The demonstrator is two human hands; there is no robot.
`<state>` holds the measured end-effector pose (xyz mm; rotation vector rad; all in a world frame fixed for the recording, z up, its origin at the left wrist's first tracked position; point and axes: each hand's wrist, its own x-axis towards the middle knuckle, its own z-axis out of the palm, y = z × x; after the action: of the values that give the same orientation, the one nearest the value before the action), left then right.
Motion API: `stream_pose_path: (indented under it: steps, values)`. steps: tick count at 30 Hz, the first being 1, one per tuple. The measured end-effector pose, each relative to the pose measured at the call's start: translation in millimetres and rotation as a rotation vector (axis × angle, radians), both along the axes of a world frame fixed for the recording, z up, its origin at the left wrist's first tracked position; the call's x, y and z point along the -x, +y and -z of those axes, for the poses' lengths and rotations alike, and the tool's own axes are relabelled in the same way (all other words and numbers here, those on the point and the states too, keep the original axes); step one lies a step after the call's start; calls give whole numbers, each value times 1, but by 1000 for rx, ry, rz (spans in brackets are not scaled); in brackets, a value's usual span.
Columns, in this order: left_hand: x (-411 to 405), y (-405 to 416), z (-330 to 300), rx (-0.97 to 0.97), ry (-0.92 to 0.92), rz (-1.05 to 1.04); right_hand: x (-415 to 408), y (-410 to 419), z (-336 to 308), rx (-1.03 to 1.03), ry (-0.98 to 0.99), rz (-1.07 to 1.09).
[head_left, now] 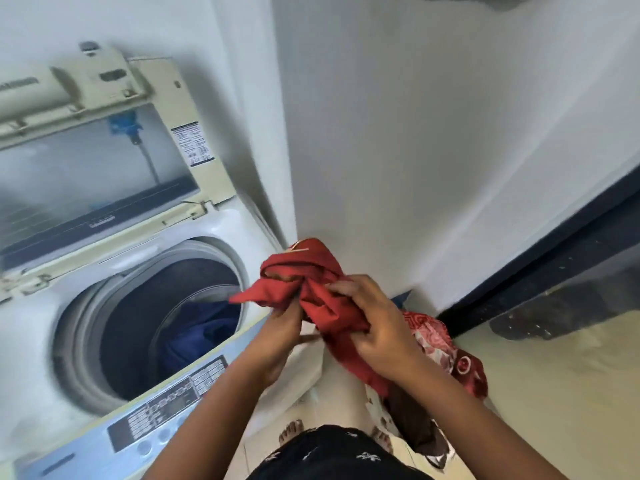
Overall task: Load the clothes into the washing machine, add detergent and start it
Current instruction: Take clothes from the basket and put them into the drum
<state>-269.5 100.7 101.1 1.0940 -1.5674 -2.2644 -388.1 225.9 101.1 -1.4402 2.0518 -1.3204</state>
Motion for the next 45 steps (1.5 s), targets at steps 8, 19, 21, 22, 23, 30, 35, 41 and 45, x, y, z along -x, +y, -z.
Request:
stream_pose_path:
  steps: [8,19,21,22,23,30,35,41,45]
  values:
    - [-64,-32,7,-280,330,-331,-46,-98,19,243,-350,-131]
    - [-186,-160,76,807,-493,-358,-111,-157,74,-344,33,-363]
    - [-195,-172,96,760,-805,-33,-110,-154,80,-412,39,-365]
    - [-198,-175,102,691,-884,81,-110,-153,83,-434,34,-377]
    - [-197,-174,105,614,-901,139,-109,-151,84,-442,28,-385]
    - [-141,-141,81,727,-482,60,-88,-122,78,-256,-72,-223]
    - [-79,-87,54,574,-67,239,-51,-57,86,-101,-71,127]
    - [-9,-7,61,446,51,549,-6,63,131,-281,-89,435]
    - [27,35,100,470,-69,799,7,140,182,-611,-232,499]
